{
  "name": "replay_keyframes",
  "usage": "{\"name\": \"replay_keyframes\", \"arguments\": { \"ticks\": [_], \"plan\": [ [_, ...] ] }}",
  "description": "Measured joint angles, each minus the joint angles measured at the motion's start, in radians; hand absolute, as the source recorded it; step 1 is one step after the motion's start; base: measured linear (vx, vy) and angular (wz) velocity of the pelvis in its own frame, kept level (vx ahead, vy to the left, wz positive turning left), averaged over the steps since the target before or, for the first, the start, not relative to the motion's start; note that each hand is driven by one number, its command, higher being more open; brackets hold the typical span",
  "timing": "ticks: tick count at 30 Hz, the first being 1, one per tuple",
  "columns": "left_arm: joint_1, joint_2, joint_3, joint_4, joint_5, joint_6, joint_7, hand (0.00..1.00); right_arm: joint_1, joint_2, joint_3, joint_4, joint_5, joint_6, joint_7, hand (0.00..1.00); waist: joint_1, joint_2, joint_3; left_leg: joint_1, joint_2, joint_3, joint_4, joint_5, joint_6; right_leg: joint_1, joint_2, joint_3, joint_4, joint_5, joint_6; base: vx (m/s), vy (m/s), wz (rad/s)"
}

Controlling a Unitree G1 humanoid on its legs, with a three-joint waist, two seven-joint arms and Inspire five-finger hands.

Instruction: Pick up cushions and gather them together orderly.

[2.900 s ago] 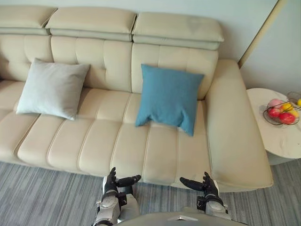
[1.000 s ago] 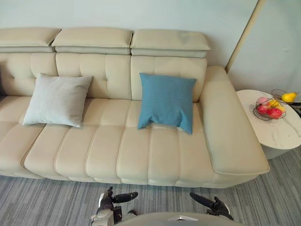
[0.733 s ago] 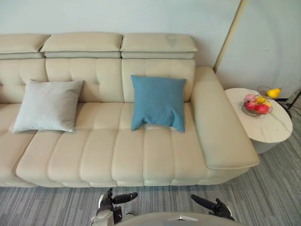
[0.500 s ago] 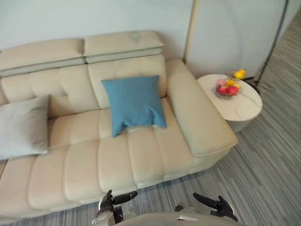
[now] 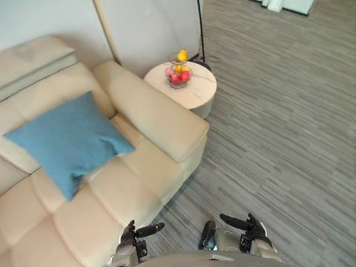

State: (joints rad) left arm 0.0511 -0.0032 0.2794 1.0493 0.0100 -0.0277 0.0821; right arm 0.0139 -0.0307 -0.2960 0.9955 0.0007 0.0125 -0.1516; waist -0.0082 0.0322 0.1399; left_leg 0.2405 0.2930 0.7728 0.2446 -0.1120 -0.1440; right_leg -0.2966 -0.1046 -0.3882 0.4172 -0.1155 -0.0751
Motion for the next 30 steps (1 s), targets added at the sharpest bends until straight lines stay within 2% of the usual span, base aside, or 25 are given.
{"name": "replay_keyframes", "arguments": {
  "ticks": [1,2,3,4,5,6,7,9,11,12,14,16,18,19,20,21,22,23,25,27,28,29,30],
  "plan": [
    [0.000,-0.001,0.001,0.001,0.000,0.003,0.000,1.00,-0.003,-0.001,-0.005,0.004,0.000,0.003,-0.001,1.00,0.000,0.002,0.003,-0.010,0.030,-0.015,0.073,0.006,0.011,0.009,0.019,0.016,0.000,-0.006,-0.003,0.15,-0.431,-0.96],
    [0.005,0.008,0.013,-0.007,0.000,0.004,0.001,1.00,0.003,0.014,-0.018,0.002,-0.001,0.007,-0.004,1.00,0.003,0.001,0.021,-0.073,0.132,-0.127,0.360,0.042,0.107,0.074,0.071,0.068,-0.023,-0.025,-0.021,0.15,-0.407,-0.90],
    [0.005,0.008,0.017,-0.010,0.000,0.003,0.002,1.00,0.004,0.014,-0.017,0.002,-0.001,0.008,-0.005,1.00,0.004,0.002,0.021,-0.087,0.139,-0.152,0.413,0.030,0.110,0.085,0.081,0.079,-0.027,-0.028,-0.026,0.17,-0.311,-1.11],
    [0.007,0.006,0.025,-0.020,-0.001,-0.006,0.004,1.00,0.007,0.014,-0.015,0.002,-0.001,0.010,-0.006,1.00,0.004,0.003,0.023,-0.150,0.134,-0.244,0.575,-0.037,0.095,0.118,0.110,0.120,-0.035,-0.041,-0.046,0.16,-0.151,-0.90],
    [0.008,0.003,0.024,-0.027,-0.001,-0.012,0.005,1.00,0.013,0.015,-0.013,0.003,-0.001,0.011,-0.005,1.00,0.005,0.002,0.025,-0.208,0.106,-0.317,0.650,-0.088,0.070,0.146,0.132,0.148,-0.053,-0.044,-0.050,0.17,-0.122,-0.99],
    [0.008,0.002,0.022,-0.034,-0.001,-0.016,0.004,1.00,0.016,0.015,-0.014,0.004,-0.001,0.012,-0.006,1.00,0.007,-0.001,0.026,-0.238,0.083,-0.346,0.664,-0.112,0.060,0.163,0.143,0.169,-0.064,-0.044,-0.050,0.18,-0.091,-0.96],
    [0.011,-0.001,0.023,-0.054,-0.002,-0.016,0.003,1.00,0.015,0.016,-0.018,0.016,0.000,0.012,-0.006,1.00,0.011,-0.009,0.032,-0.279,0.042,-0.380,0.654,-0.137,0.066,0.191,0.162,0.209,-0.084,-0.043,-0.048,0.14,-0.056,-1.12],
    [0.011,-0.003,0.024,-0.078,-0.020,-0.015,0.004,1.00,0.020,0.018,-0.019,0.019,0.000,0.013,-0.007,1.00,0.026,-0.022,0.035,-0.359,-0.018,-0.432,0.502,-0.158,0.069,0.238,0.186,0.276,-0.125,-0.042,-0.046,0.17,-0.044,-1.41],
    [0.007,-0.004,0.023,-0.090,-0.021,-0.015,0.004,1.00,0.023,0.018,-0.019,0.020,0.000,0.015,-0.014,1.00,0.035,-0.027,0.036,-0.423,-0.078,-0.524,0.361,-0.156,0.065,0.251,0.198,0.331,-0.134,-0.045,-0.039,0.24,-0.017,-1.01],
    [0.002,-0.005,0.023,-0.090,-0.023,-0.015,0.005,1.00,0.023,0.018,-0.018,0.022,0.000,0.020,-0.017,1.00,0.038,-0.028,0.037,-0.454,-0.129,-0.610,0.263,-0.152,0.065,0.267,0.204,0.376,-0.144,-0.050,-0.036,0.27,0.025,-0.90],
    [-0.001,-0.009,0.024,-0.090,-0.035,-0.016,0.008,1.00,0.024,0.023,-0.004,0.027,0.000,0.023,-0.021,1.00,0.055,-0.028,0.037,-0.475,-0.181,-0.708,0.174,-0.134,0.064,0.296,0.214,0.446,-0.168,-0.055,-0.027,0.36,0.092,-1.00],
    [0.000,-0.012,0.026,-0.088,-0.043,-0.017,0.010,1.00,0.025,0.019,0.007,0.032,-0.001,0.026,-0.019,1.00,0.061,-0.023,0.034,-0.482,-0.202,-0.756,0.139,-0.109,0.085,0.320,0.227,0.508,-0.178,-0.074,-0.008,0.41,0.166,-0.93],
    [0.002,-0.014,0.026,-0.082,-0.045,-0.016,0.010,1.00,0.032,0.017,0.006,0.032,-0.001,0.027,-0.019,1.00,0.062,-0.014,0.024,-0.478,-0.195,-0.752,0.123,-0.083,0.097,0.341,0.244,0.569,-0.162,-0.095,0.004,0.35,0.164,-1.09],
    [0.007,-0.017,0.030,-0.076,-0.046,-0.014,0.010,1.00,0.045,0.018,0.006,0.030,-0.001,0.027,-0.019,1.00,0.065,-0.004,0.007,-0.448,-0.181,-0.729,0.117,-0.005,0.088,0.344,0.253,0.616,-0.112,-0.142,0.040,0.43,0.227,-1.43],
    [0.006,-0.007,0.043,-0.070,-0.045,-0.014,0.007,1.00,0.049,0.029,0.004,0.029,-0.001,0.027,-0.018,1.00,0.066,-0.030,-0.007,-0.429,-0.183,-0.677,0.123,-0.024,0.102,0.327,0.235,0.646,-0.059,-0.176,0.084,0.50,0.284,-1.29],
    [0.007,-0.002,0.047,-0.064,-0.044,-0.015,0.009,1.00,0.052,0.033,0.005,0.029,-0.001,0.027,-0.014,1.00,0.066,-0.042,-0.015,-0.417,-0.184,-0.647,0.124,-0.035,0.118,0.311,0.220,0.642,-0.014,-0.196,0.101,0.41,0.244,-1.14],
    [0.003,0.011,0.048,-0.052,-0.044,-0.014,0.009,1.00,0.061,0.045,0.005,0.020,-0.001,0.027,-0.006,1.00,0.070,-0.061,-0.027,-0.379,-0.198,-0.595,0.129,-0.050,0.143,0.293,0.162,0.612,0.067,-0.204,0.106,0.47,0.270,-1.22],
    [0.000,0.011,0.047,-0.040,-0.044,-0.013,0.012,1.00,0.062,0.045,0.005,0.018,-0.005,0.027,-0.002,1.00,0.076,-0.061,-0.028,-0.340,-0.198,-0.568,0.128,-0.063,0.160,0.294,0.115,0.580,0.112,-0.201,0.111,0.37,0.202,-1.22],
    [-0.001,0.009,0.044,-0.032,-0.045,-0.013,0.017,1.00,0.062,0.041,0.005,0.008,-0.008,0.027,-0.001,1.00,0.085,-0.051,-0.023,-0.298,-0.194,-0.550,0.118,-0.068,0.168,0.280,0.066,0.529,0.158,-0.196,0.121,0.28,0.137,-0.94],
    [-0.017,0.009,0.038,-0.017,-0.046,-0.013,0.020,1.00,0.051,0.043,0.005,-0.002,-0.009,0.021,-0.001,1.00,0.087,-0.046,-0.024,-0.238,-0.175,-0.516,0.067,-0.068,0.168,0.240,-0.004,0.370,0.164,-0.198,0.123,0.20,0.013,-0.88],
    [-0.024,0.010,0.036,-0.010,-0.047,-0.013,0.020,1.00,0.042,0.048,0.004,-0.002,-0.009,0.017,-0.002,1.00,0.085,-0.046,-0.024,-0.221,-0.162,-0.506,0.044,-0.068,0.167,0.225,-0.034,0.251,0.119,-0.197,0.125,0.19,-0.073,-0.57],
    [-0.032,0.012,0.023,-0.006,-0.049,-0.013,0.020,1.00,0.038,0.052,0.004,-0.001,-0.009,0.014,-0.002,1.00,0.085,-0.047,-0.025,-0.216,-0.156,-0.502,0.034,-0.069,0.166,0.219,-0.041,0.188,0.066,-0.190,0.132,0.19,-0.169,-0.46],
    [-0.037,0.022,-0.003,-0.005,-0.049,-0.013,0.017,1.00,0.034,0.065,0.004,0.001,-0.009,0.008,-0.004,1.00,0.087,-0.061,-0.031,-0.213,-0.157,-0.481,0.023,-0.070,0.161,0.203,-0.054,0.101,-0.020,-0.125,0.137,0.21,-0.217,-0.40]
  ]
}}
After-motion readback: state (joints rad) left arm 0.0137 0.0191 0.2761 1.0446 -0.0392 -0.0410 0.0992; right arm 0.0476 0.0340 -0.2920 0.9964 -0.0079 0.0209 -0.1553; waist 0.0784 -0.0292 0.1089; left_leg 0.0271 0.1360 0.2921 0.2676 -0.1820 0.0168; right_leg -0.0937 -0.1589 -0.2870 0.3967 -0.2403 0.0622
